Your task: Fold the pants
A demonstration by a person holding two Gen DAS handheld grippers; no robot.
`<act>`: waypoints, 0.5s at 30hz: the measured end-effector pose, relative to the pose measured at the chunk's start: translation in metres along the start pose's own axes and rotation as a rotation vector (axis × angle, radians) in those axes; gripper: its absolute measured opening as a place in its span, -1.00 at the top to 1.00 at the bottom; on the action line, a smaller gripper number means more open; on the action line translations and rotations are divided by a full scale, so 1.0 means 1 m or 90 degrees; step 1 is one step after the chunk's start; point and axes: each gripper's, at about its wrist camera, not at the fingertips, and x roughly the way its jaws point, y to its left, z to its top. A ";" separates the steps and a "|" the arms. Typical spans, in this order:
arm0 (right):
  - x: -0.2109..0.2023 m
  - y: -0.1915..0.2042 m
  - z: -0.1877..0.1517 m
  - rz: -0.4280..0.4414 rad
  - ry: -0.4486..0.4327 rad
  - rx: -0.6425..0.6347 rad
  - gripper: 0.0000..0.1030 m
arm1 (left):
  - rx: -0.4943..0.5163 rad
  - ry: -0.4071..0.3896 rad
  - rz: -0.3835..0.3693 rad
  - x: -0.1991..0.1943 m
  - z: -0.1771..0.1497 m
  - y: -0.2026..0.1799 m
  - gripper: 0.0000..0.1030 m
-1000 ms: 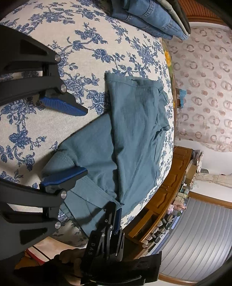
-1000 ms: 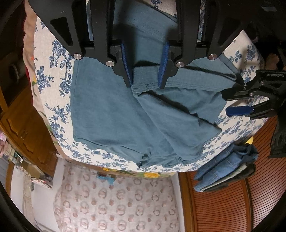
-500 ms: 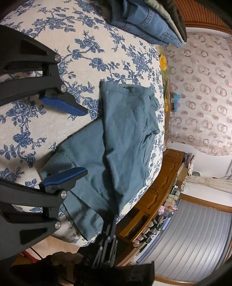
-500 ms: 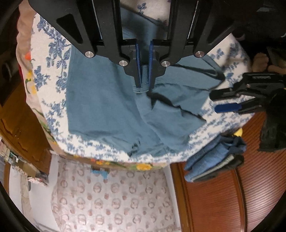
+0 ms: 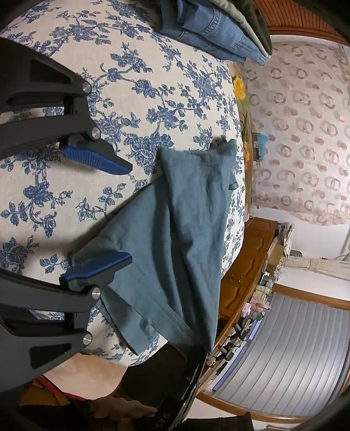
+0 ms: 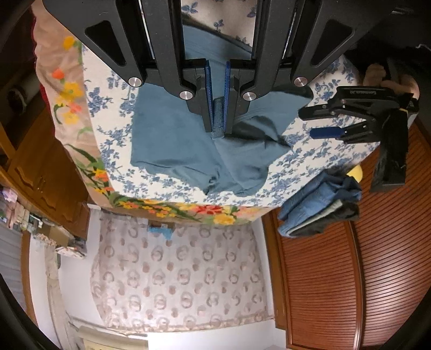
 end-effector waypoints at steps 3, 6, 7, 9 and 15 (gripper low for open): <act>-0.006 -0.004 -0.004 -0.007 0.001 0.005 0.91 | 0.004 0.000 0.001 0.000 -0.001 -0.003 -0.15; -0.011 -0.008 -0.011 -0.016 0.004 0.009 0.91 | 0.006 0.000 0.001 0.001 -0.001 -0.005 -0.15; -0.013 -0.009 -0.014 -0.020 0.006 0.011 0.91 | 0.006 0.000 0.001 0.001 -0.002 -0.005 -0.15; -0.015 -0.013 -0.019 -0.025 0.011 0.015 0.91 | 0.007 -0.002 0.001 0.001 -0.002 -0.007 -0.15; -0.020 -0.022 -0.030 -0.036 0.017 0.033 0.91 | 0.011 -0.004 -0.003 0.001 -0.003 -0.011 -0.15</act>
